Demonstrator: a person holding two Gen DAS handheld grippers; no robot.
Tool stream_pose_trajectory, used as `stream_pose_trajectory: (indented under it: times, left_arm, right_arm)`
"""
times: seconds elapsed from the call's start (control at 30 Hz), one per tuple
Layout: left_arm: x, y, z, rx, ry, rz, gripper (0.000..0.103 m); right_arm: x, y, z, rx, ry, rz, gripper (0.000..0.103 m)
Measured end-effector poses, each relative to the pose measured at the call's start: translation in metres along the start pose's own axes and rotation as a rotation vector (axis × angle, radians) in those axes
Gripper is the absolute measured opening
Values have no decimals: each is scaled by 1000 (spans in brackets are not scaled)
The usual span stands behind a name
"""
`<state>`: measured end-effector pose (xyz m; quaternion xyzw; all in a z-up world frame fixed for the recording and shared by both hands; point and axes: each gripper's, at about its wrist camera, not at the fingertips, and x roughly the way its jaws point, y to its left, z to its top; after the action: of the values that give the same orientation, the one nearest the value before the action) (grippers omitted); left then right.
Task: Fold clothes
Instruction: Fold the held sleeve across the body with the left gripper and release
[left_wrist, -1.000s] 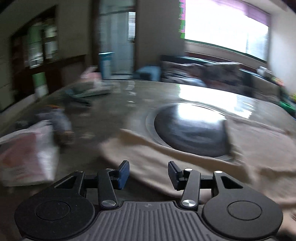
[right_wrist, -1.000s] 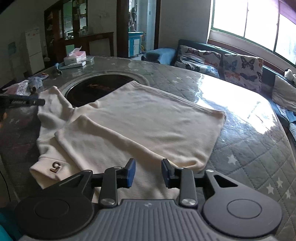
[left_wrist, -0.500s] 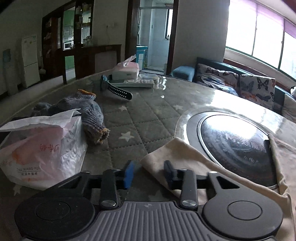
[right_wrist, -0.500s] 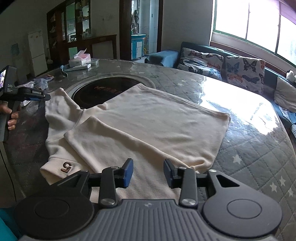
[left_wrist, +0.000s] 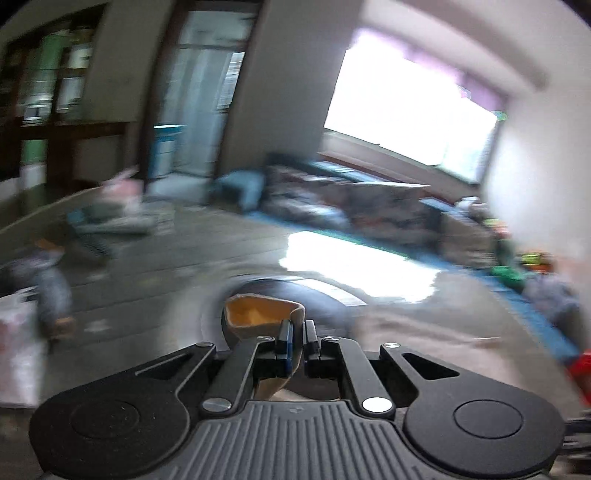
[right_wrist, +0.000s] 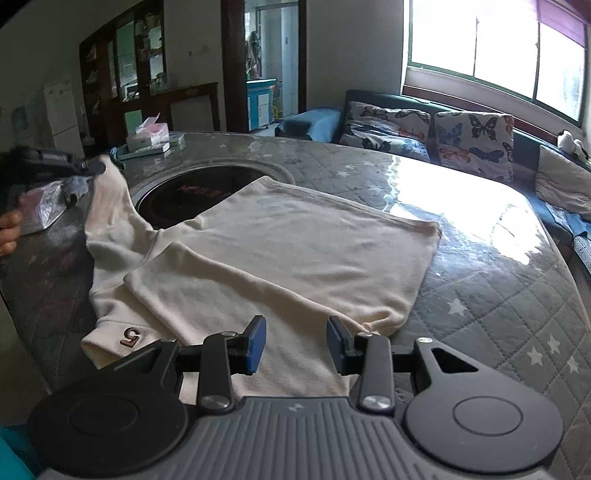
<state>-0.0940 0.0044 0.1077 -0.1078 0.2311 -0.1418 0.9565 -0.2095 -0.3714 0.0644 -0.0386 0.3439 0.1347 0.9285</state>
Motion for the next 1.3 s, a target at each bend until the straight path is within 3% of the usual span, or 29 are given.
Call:
stream_pose_trajectory:
  times: [0.1,0.43,0.67,0.8,0.9,0.97,1.13,1.3]
  left_arm:
    - [-7,-39,-2,32,3,-143,5]
    - [14,-131,-48,167,115,-430,6]
    - [35,-144,-84,207,257,-470,13]
    - [24,-129,-80,228,236,-433,33]
    - [9,-107,-75,263,190,-370,37]
    - [9,-89,-68,285,175,-325,45]
    - [0,-54,-75,345,177,-211,46]
    - [-3,-34,-92,383,215,-153,46]
  right_arm:
    - [-4,-5,-2,23,-10,-9,36]
    - [-15,-21,-10,109,-26,-32,36]
    - [-18,-25,-12,129,-31,-49,36]
    - [-19,-24,-10,130,-35,-43,36]
    - [-16,-20,-8,124,-30,-21,35]
    - [-11,-18,-7,118,-18,-4,35]
    - [6,-12,-3,109,8,23,29]
    - [20,-8,-2,99,33,17,22]
